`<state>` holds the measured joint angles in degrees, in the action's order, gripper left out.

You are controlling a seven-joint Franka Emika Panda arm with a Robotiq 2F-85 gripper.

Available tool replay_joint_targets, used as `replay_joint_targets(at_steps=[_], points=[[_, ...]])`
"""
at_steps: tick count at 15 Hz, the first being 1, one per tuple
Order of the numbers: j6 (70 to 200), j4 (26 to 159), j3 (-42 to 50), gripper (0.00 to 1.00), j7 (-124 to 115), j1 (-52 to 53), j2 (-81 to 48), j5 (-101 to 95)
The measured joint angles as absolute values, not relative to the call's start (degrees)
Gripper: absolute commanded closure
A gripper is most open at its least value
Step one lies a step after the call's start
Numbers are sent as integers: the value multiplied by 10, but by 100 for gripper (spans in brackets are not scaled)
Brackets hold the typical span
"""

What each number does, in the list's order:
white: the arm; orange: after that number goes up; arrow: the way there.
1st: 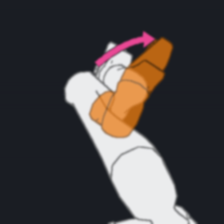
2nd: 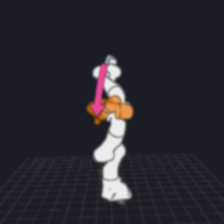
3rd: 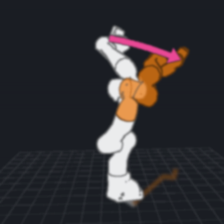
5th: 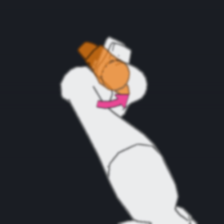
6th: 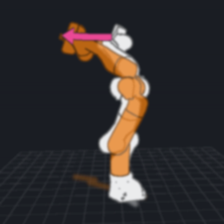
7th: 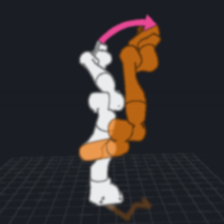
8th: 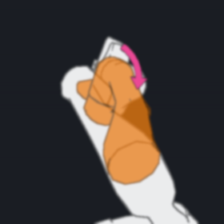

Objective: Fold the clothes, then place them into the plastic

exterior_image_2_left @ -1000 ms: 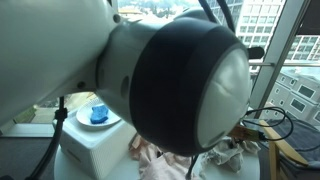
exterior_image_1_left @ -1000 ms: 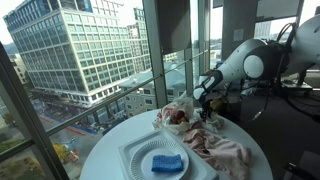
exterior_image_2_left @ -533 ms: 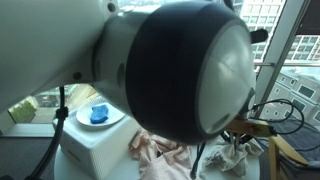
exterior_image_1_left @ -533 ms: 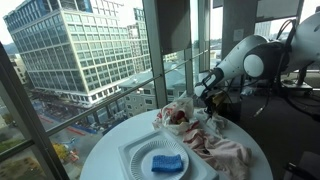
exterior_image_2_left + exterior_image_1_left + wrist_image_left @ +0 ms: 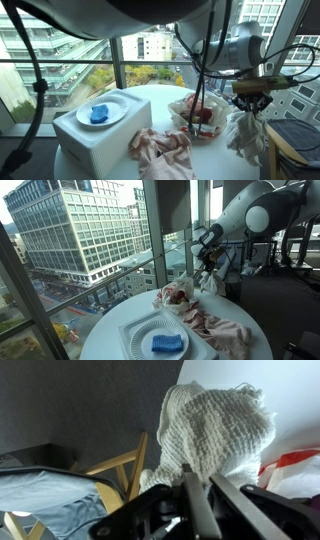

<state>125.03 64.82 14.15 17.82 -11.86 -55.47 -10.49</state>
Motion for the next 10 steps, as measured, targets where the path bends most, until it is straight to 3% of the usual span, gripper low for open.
replay_joint_targets(at_steps=[4,10], points=[[1269,723,134,98,195,-99,-447,-105],[1256,872,45,98,337,-116,-267,-94]])
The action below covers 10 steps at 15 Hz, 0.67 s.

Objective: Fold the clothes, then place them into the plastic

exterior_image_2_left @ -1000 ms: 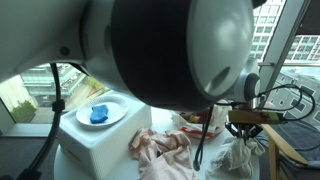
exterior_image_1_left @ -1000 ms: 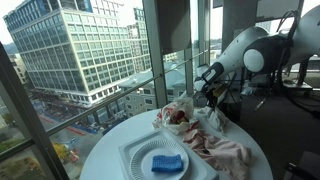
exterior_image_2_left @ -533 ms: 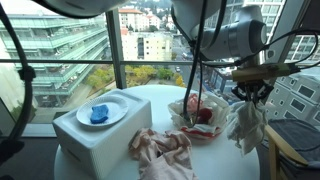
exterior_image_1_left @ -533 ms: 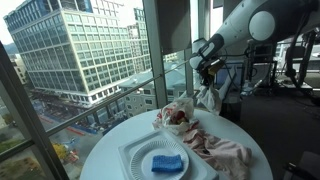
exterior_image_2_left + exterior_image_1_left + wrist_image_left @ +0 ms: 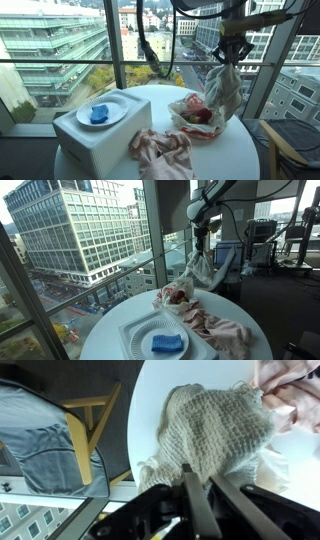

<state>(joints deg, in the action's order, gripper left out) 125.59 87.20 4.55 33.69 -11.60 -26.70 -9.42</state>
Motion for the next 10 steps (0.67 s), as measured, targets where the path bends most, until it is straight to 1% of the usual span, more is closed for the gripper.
replay_joint_targets(at_steps=[4,6,7,8,10], points=[[1197,982,2,98,421,-113,-157,-51],[1167,1025,-9,97,455,-105,-128,-27],[1169,1043,-11,98,462,-99,-122,-20],[1182,1062,-12,97,462,-93,-122,-19],[1244,1102,-12,95,461,-83,-130,-18]])
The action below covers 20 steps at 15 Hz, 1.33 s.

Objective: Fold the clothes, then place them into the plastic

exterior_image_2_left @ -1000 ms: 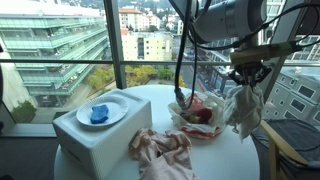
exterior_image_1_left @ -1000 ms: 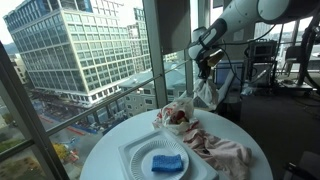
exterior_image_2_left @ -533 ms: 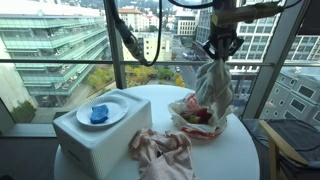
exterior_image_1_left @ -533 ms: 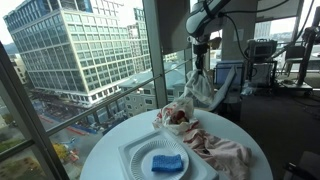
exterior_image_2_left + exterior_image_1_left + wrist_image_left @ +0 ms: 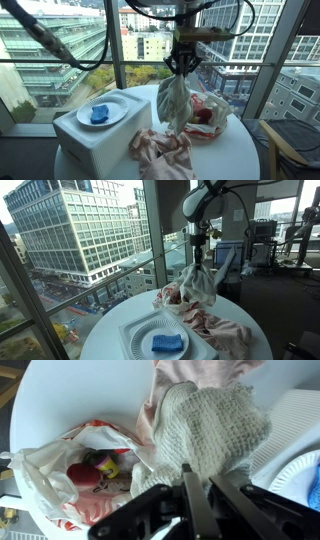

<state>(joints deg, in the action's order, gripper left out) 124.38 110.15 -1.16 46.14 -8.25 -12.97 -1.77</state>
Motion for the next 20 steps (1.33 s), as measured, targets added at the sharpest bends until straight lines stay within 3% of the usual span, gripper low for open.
replay_joint_targets(at_steps=[5,13,14,16,20], points=[[1391,1165,-14,96,475,-79,-190,-3],[1411,1168,-49,91,566,-121,-303,60],[1410,1164,-56,66,580,-129,-316,70],[1409,1149,-60,61,595,-143,-342,76],[1395,1111,-53,30,587,-161,-359,76]])
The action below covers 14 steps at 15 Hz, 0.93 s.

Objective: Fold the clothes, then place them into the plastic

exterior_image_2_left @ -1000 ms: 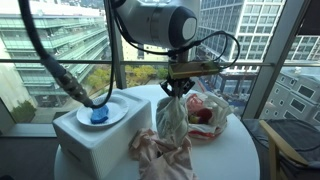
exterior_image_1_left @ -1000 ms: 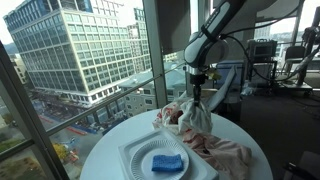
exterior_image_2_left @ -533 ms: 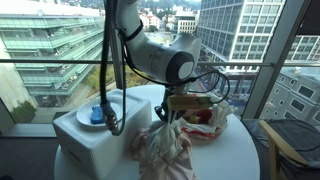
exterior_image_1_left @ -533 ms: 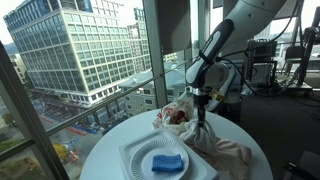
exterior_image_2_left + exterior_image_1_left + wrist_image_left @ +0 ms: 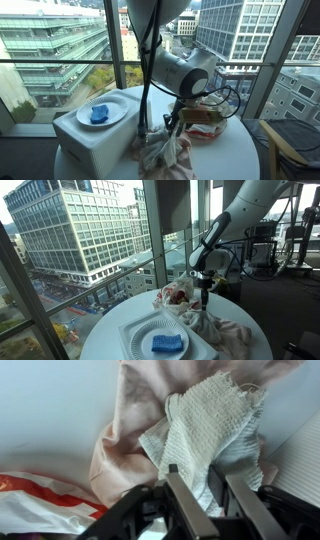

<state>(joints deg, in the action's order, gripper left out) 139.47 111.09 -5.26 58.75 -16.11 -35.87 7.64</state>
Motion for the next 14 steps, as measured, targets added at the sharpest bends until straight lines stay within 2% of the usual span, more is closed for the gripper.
replay_joint_targets(at_steps=[4,5,6,8,14], points=[[1380,1099,-18,1,531,-155,-315,53],[1375,1103,-6,0,518,-153,-299,40],[1376,1111,4,11,514,-153,-282,21],[1389,1132,18,0,514,-153,-247,-10],[1393,1157,21,0,514,-148,-219,-17]])
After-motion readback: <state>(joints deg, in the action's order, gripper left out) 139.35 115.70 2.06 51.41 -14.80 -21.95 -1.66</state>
